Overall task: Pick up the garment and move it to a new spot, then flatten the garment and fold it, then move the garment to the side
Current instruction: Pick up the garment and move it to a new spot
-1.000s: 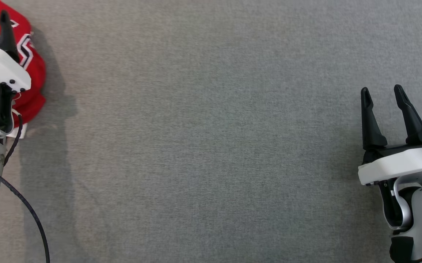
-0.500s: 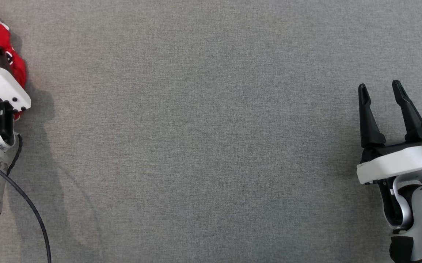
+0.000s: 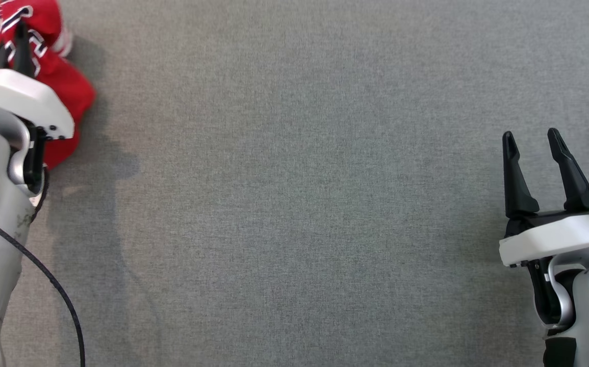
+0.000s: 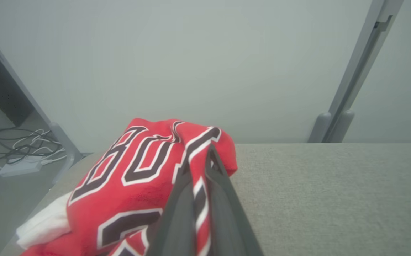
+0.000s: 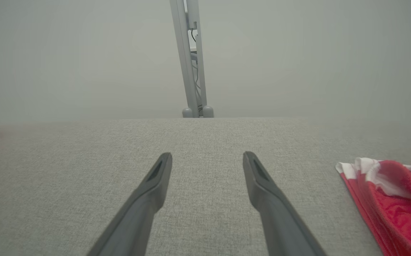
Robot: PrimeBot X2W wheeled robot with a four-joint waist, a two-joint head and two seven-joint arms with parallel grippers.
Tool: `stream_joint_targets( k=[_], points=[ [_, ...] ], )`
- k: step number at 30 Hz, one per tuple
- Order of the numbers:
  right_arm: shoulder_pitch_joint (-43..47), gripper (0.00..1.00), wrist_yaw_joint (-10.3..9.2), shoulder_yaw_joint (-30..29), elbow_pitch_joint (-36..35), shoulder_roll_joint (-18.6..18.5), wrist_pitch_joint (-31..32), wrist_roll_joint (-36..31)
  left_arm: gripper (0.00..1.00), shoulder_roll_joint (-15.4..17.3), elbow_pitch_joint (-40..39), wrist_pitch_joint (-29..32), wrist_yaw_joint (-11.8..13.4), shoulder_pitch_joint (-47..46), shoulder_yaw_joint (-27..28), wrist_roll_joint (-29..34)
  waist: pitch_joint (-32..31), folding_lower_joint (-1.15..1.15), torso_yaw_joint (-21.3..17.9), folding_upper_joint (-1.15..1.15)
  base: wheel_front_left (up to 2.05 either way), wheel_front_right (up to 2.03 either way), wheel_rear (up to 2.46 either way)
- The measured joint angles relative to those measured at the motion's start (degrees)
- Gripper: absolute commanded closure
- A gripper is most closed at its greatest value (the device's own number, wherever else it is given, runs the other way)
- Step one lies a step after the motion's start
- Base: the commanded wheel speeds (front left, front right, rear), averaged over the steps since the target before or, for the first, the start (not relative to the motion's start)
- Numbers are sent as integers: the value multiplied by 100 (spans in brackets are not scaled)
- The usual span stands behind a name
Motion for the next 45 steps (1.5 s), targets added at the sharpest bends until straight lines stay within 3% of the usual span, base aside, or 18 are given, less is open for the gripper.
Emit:
stream_joint_targets(
  k=[8, 12, 17, 24, 28, 35, 40, 45],
  points=[
    [198, 0, 0, -218, 219, 0, -174, 90, 100, -125, -958, -135, -597, -36, -291, 156, -532, 0, -31, 0, 0, 0, 0],
    [343, 0, 0, -334, 313, 0, -230, 145, 100, -152, -1738, 132, -766, 32, -508, 103, -844, 0, -40, 0, 0, 0, 0],
    [534, 0, 0, -388, 423, 1, -275, 232, 100, -83, -3053, 875, -860, 408, -793, -231, -1241, 0, -55, 0, 0, 0, 0],
    [768, 0, 0, -400, 445, 1, -298, 330, 100, 402, -5107, 2189, -826, 1140, -1054, -849, -1633, 0, -176, 0, 0, 0, 0],
    [811, 0, 0, -376, 417, -1, -293, 359, 100, 613, -5769, 2780, -770, 1486, -1237, -1158, -1628, 0, -301, 0, 0, 0, 0],
    [629, 0, 0, -62, 433, -1, -272, 454, 100, 448, -5344, 2836, -837, 1619, -1783, -1013, -1292, 0, -515, 0, 0, 0, 0],
    [416, 0, 0, 153, 512, 0, -305, 528, 100, 77, -4589, 2371, -907, 1076, -2454, -460, -981, 0, -712, 0, 0, 0, 0],
    [255, 0, 0, 230, 592, -1, -374, 537, 100, -325, -4346, 1797, -924, 390, -3317, -493, -669, 0, -891, 0, 0, 0, 0]
  ],
)
